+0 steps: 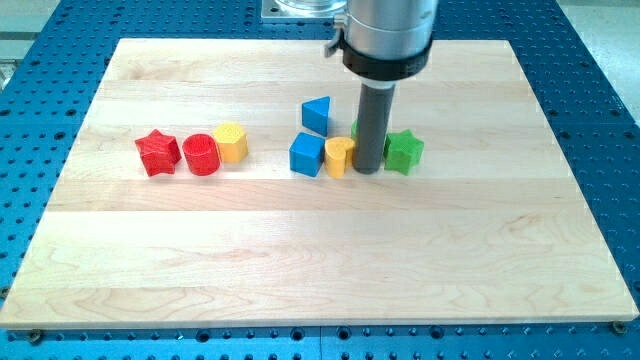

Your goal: Move the yellow heart to the left of the green circle

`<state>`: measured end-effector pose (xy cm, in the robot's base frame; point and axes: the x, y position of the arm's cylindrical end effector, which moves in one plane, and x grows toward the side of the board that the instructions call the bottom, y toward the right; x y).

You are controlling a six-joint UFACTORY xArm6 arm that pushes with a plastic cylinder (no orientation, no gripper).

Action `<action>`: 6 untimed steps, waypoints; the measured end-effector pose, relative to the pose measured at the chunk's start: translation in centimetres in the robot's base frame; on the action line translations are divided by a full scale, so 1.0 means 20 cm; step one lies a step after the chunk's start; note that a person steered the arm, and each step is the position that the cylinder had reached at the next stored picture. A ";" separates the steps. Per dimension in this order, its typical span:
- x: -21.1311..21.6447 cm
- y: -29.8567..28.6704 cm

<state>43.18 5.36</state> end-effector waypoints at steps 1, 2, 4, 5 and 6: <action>0.09 -0.04; 0.27 -0.04; 0.11 -0.17; 0.23 -0.26; 0.09 -0.31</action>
